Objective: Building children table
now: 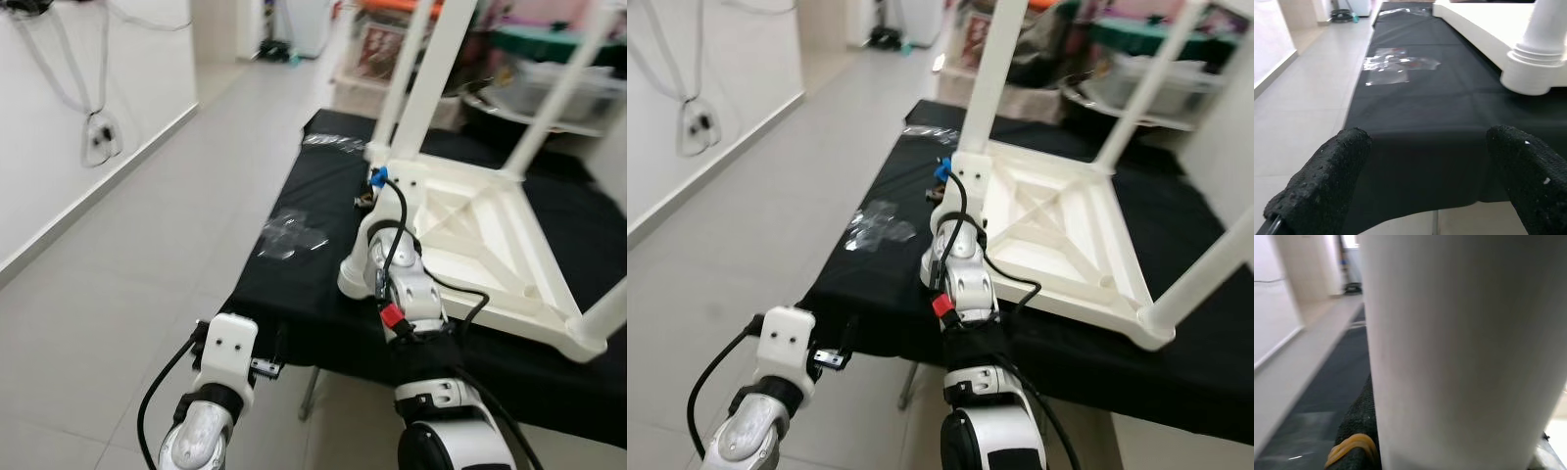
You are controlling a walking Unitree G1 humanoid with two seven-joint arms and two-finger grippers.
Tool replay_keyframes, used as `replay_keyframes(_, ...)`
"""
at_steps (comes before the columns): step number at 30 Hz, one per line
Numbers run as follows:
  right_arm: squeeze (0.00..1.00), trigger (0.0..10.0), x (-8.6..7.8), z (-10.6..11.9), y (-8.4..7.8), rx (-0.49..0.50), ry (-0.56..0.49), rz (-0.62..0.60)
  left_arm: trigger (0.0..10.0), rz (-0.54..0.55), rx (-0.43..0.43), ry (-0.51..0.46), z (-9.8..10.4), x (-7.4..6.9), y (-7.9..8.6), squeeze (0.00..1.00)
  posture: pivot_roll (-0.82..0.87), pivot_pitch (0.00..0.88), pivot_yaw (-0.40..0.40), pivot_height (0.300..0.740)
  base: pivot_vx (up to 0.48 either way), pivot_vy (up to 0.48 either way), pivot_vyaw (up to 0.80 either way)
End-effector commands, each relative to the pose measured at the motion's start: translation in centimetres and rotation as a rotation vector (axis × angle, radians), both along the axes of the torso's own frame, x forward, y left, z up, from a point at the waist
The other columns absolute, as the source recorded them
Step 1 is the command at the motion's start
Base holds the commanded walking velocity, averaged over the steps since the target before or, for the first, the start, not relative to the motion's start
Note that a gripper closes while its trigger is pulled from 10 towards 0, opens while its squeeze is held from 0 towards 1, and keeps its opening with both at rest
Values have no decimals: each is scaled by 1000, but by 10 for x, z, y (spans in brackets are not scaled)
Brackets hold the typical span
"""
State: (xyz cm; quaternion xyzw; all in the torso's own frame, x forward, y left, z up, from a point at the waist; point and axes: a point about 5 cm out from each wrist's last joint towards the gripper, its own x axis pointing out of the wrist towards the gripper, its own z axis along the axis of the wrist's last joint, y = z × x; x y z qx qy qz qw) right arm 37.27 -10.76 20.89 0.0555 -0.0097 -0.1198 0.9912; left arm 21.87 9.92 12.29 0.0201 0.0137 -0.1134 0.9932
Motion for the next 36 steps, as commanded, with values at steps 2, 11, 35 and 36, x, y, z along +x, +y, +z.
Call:
replay_keyframes(2, 0, 10000, -17, -29, 30, 100, 51, 51, 10000, -11, -5, 15, -2, -1, -3, 0, 120, 48, -145, 740, 0, 0, 0)
replay_keyframes(11, 1000, 10000, -14, -12, 29, 67, -105, 193, 10000, -15, -5, 20, -3, -1, -3, 0, 116, 48, -141, 740, 0, 0, 0)
replay_keyframes(35, 0, 4941, -13, -8, 32, -38, -24, 1562, 10000, -13, -8, 17, -2, -1, -3, 0, 138, 51, -146, 740, 0, 0, 0)
replay_keyframes(36, 0, 4941, -13, -8, 32, -38, -24, 1562, 10000, -13, -8, 17, -2, -1, -3, 0, 138, 51, -146, 740, 0, 0, 0)
